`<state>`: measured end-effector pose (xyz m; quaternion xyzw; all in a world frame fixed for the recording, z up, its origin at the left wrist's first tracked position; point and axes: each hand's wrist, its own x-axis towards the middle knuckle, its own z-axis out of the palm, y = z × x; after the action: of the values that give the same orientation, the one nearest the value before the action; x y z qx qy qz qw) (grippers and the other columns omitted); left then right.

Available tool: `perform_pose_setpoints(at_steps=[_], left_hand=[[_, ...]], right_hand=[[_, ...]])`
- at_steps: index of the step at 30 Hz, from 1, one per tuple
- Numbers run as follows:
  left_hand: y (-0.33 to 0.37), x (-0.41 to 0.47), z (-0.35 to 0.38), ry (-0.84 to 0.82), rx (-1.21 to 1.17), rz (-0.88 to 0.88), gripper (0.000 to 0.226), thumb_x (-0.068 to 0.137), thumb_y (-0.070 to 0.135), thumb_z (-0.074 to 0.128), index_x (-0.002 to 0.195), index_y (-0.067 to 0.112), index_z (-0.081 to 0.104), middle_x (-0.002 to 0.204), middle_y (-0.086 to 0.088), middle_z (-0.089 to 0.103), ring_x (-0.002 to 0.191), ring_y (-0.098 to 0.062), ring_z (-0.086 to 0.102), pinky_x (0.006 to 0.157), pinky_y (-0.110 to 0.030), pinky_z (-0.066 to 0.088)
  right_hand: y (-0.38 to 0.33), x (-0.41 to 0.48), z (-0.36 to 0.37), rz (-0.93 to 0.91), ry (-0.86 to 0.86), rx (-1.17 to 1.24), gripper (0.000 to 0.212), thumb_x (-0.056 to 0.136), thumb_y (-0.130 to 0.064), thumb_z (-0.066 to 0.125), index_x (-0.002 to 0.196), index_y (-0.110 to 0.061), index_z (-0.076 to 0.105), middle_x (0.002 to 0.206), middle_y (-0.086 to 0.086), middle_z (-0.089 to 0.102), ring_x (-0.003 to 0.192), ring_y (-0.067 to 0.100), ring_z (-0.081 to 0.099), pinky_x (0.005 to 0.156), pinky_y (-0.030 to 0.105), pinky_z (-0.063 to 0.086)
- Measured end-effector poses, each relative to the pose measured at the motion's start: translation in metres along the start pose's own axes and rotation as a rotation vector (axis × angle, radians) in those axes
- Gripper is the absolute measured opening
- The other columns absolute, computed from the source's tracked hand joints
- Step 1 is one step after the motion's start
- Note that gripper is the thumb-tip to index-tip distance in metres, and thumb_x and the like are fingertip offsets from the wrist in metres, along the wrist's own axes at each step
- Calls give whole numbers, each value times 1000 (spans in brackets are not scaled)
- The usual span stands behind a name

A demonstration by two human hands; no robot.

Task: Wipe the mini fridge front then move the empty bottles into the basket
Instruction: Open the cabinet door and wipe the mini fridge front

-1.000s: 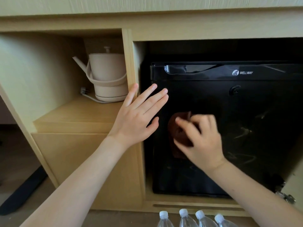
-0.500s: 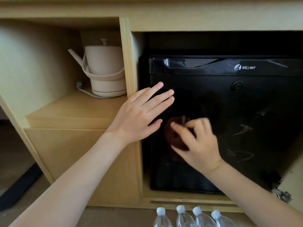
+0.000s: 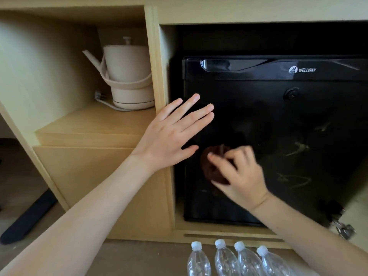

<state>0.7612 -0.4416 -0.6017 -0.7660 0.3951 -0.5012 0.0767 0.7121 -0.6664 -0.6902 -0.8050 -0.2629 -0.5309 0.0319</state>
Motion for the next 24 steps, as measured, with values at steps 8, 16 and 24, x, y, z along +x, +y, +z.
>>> perform_pose_setpoints(at_steps=[8, 16, 24], left_hand=[[4, -4, -3, -25, 5, 2, 73, 88, 33, 67, 152, 14, 38, 160, -2, 34, 151, -30, 22, 124, -46, 19], [5, -7, 0, -13, -13, -4, 69, 89, 31, 66, 150, 15, 40, 159, -2, 36, 151, -30, 22, 124, -44, 19], [10, -26, 4, -34, 62, 38, 64, 91, 27, 62, 149, 12, 41, 158, -4, 39, 149, -31, 28, 124, -46, 14]], right_hand=[[5, -3, -2, -55, -38, 17, 39, 86, -33, 74, 119, -12, 70, 107, 6, 47, 93, 27, 49, 69, 24, 43], [-10, -38, 13, -242, -232, -6, 50, 71, -30, 87, 115, -12, 73, 101, 10, 64, 90, 31, 55, 60, 36, 56], [2, -11, 8, 188, 31, 169, 43, 83, -37, 76, 120, -18, 67, 104, 2, 49, 96, 21, 50, 69, 18, 40]])
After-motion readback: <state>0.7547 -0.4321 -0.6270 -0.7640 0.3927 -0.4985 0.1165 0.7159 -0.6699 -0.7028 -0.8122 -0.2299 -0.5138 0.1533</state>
